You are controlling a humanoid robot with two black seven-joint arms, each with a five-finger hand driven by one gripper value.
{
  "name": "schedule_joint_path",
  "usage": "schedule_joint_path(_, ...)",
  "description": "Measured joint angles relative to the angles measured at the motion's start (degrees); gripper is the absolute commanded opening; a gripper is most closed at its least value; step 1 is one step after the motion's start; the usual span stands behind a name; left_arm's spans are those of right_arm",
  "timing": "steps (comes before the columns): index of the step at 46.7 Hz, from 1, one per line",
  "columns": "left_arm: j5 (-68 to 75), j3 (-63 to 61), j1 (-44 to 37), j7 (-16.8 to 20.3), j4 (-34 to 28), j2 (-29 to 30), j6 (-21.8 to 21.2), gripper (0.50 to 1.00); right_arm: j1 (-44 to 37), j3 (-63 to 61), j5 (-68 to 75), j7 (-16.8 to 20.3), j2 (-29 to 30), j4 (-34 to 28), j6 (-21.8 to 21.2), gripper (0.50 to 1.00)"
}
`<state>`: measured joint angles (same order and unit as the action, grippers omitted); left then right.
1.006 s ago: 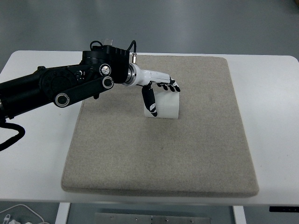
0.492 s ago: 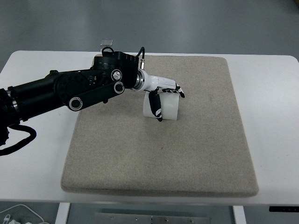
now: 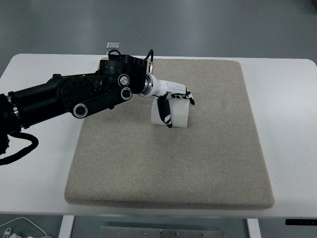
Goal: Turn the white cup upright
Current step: 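Lift the cup with the left hand and rotate it opening-up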
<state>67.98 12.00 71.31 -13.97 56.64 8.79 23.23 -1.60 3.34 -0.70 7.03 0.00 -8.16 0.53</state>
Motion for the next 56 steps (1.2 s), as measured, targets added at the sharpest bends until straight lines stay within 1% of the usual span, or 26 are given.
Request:
schedule_joint_path(2,-0.16,0.07,-0.07,-0.01,-0.01,0.04,-0.03,0.592,0.01,0.00,0.00,0.00,0.00,-0.01,0.00,0.930)
schedule_joint_path(7,-0.43,0.63,-0.26,-0.01,-0.07,0.16,-0.03,0.501,0.00,0.00,0.00,0.00,0.00,0.01,0.00,0.930)
schedule_joint_path(16,-1.28,1.51,-0.28,-0.01,-0.15,0.53,-0.03,0.500,-0.05,0.00,0.00,0.00,0.00,0.02,0.00,0.930)
schedule_joint_path(23,-3.72,4.77,-0.28,0.08,-1.13,0.91,-0.02,0.500,0.01,0.00,0.00,0.00,0.00,0.01,0.00,0.930)
schedule_joint_path(28,-7.50,7.15,-0.28,0.47,-2.86,0.99,0.43,0.500,0.00,0.00,0.00,0.00,0.00,0.00,0.00,0.930)
schedule_joint_path(33,-14.43,8.98,-0.35,1.36,-5.19,1.77,0.81,0.500,-0.02,0.00,0.00,0.00,0.00,0.00,0.00,0.930)
schedule_joint_path(45,-31.20,10.86,-0.47,4.54,-8.53,3.93,1.50,0.500,0.01,0.00,0.00,0.00,0.00,0.00,0.00,0.930)
schedule_joint_path(50,-34.78,12.70,-0.80,6.43,-10.17,4.57,2.29,0.500,0.01,0.00,0.00,0.00,0.00,-0.01,0.00,0.930)
schedule_joint_path(56,-35.91,17.57,-4.40,9.16,-11.88,4.39,3.82,0.500,0.01,0.00,0.00,0.00,0.00,0.00,0.00,0.930)
